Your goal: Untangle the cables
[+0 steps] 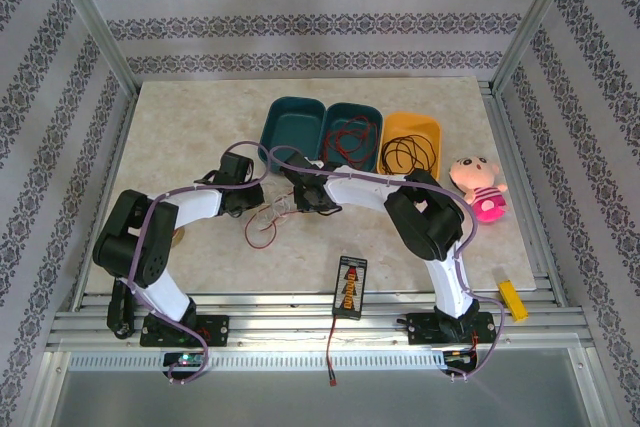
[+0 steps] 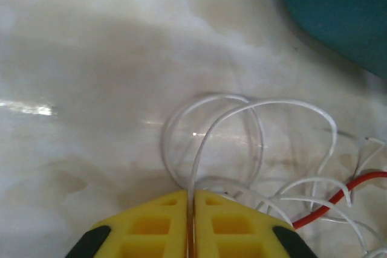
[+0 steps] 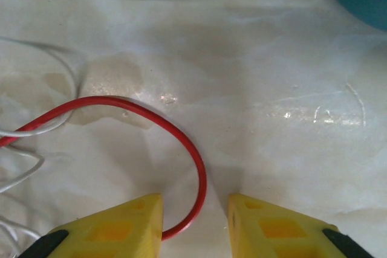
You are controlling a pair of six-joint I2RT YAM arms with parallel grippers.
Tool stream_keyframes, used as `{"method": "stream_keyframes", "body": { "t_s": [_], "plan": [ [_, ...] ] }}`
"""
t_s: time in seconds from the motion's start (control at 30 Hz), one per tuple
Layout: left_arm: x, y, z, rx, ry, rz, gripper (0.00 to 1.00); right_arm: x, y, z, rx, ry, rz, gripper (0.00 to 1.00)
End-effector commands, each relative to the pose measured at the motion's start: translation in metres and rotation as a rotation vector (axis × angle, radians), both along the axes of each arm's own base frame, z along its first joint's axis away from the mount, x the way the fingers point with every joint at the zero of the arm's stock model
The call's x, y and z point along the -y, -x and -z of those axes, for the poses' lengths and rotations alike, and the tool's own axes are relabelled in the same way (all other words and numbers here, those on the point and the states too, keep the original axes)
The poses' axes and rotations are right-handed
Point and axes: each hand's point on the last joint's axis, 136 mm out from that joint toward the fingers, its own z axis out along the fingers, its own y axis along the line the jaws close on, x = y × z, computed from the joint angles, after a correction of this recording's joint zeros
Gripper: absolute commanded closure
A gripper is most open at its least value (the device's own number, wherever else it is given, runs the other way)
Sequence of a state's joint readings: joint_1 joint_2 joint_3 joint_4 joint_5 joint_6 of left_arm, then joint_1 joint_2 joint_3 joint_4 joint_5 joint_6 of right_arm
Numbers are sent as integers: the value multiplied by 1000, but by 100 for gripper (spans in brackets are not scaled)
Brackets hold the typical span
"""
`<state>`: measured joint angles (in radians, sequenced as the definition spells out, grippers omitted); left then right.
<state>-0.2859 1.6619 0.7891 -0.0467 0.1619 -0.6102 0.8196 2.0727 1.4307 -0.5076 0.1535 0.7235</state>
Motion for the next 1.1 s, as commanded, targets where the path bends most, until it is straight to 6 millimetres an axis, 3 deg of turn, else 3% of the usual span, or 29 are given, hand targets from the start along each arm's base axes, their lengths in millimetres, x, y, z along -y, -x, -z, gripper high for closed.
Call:
{"method": "stream_keyframes", "body": {
  "t_s": [0.0, 0.27, 0.5, 0.7, 0.83, 1.07],
  "plan": [
    [6, 8, 9, -21, 43, 13, 94, -6, -1, 6, -3, -2, -34, 70],
    [7, 18, 0, -7, 79, 14, 100, 1, -3, 8, 19, 134, -64, 64],
    [5, 40, -11, -7, 116, 37, 100, -3, -8, 5, 11, 95, -60, 64],
    [-4, 57, -13, -8, 104, 18, 100, -7, -2, 9, -14, 78, -69, 86],
    [-9, 63, -13, -8, 86, 13, 100, 5, 1, 8, -8, 113, -50, 98],
    [-37, 75, -14, 17, -7, -53, 100, 31, 4, -20, 51, 123, -7, 100]
  ]
}}
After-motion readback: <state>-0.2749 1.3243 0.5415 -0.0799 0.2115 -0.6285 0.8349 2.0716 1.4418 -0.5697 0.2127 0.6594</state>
